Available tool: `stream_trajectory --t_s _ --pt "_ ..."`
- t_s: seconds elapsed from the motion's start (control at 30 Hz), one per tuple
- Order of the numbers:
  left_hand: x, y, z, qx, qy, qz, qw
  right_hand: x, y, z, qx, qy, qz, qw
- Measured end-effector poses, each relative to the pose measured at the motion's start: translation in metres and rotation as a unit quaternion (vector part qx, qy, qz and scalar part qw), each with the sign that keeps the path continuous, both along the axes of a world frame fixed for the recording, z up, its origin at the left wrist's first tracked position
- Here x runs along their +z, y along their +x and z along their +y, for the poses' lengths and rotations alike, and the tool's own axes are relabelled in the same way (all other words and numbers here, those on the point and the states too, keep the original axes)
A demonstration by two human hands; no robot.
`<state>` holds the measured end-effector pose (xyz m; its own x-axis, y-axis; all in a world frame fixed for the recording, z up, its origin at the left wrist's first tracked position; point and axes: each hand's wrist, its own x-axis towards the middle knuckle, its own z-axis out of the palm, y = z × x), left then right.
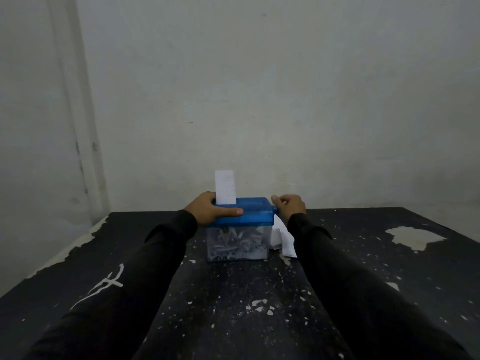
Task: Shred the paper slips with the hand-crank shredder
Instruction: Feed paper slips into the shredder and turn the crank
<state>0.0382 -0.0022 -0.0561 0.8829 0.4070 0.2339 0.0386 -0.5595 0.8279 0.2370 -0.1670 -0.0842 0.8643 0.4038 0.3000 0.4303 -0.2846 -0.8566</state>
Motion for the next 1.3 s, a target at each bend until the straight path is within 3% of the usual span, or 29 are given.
stream_trajectory --t_s 0.13,0.27,0.4,0.5,0.6,0.8,1.0,1.17,1.3 --pt "-0.001 0.000 -0.001 0.000 -0.002 -0.006 1.000 -0.041 -0.004 -0.013 0.012 -0.042 0.034 0.998" --pt "0.001 -0.001 -0.001 -0.002 -0.002 -0.004 1.000 -0.053 -0.030 -0.036 -0.003 -0.006 0.001 1.000" --pt "0.003 -0.001 -0.002 -0.003 0.001 -0.005 1.000 -0.029 -0.056 -0.046 -0.019 0.145 -0.018 0.989" --pt "0.003 -0.002 -0.002 -0.004 0.003 0.003 1.000 0.001 -0.052 -0.043 -0.001 0.061 -0.088 0.994" --pt "0.003 -0.002 -0.001 -0.008 -0.001 0.004 1.000 0.021 -0.034 -0.033 0.038 0.026 -0.077 0.996" --pt "0.003 -0.003 -0.002 -0.011 0.007 0.001 1.000 0.029 -0.019 -0.010 0.034 0.133 -0.001 0.990" --pt "0.002 -0.004 -0.004 -0.007 0.009 0.000 1.000 0.003 -0.005 -0.002 0.011 0.047 -0.034 0.998" --pt "-0.001 -0.006 -0.005 -0.004 0.009 -0.009 1.000 -0.030 -0.007 -0.021 0.036 -0.089 -0.080 0.992" --pt "0.001 -0.007 -0.006 0.000 0.010 -0.010 1.000 -0.055 -0.014 -0.039 0.052 -0.079 -0.096 0.991"
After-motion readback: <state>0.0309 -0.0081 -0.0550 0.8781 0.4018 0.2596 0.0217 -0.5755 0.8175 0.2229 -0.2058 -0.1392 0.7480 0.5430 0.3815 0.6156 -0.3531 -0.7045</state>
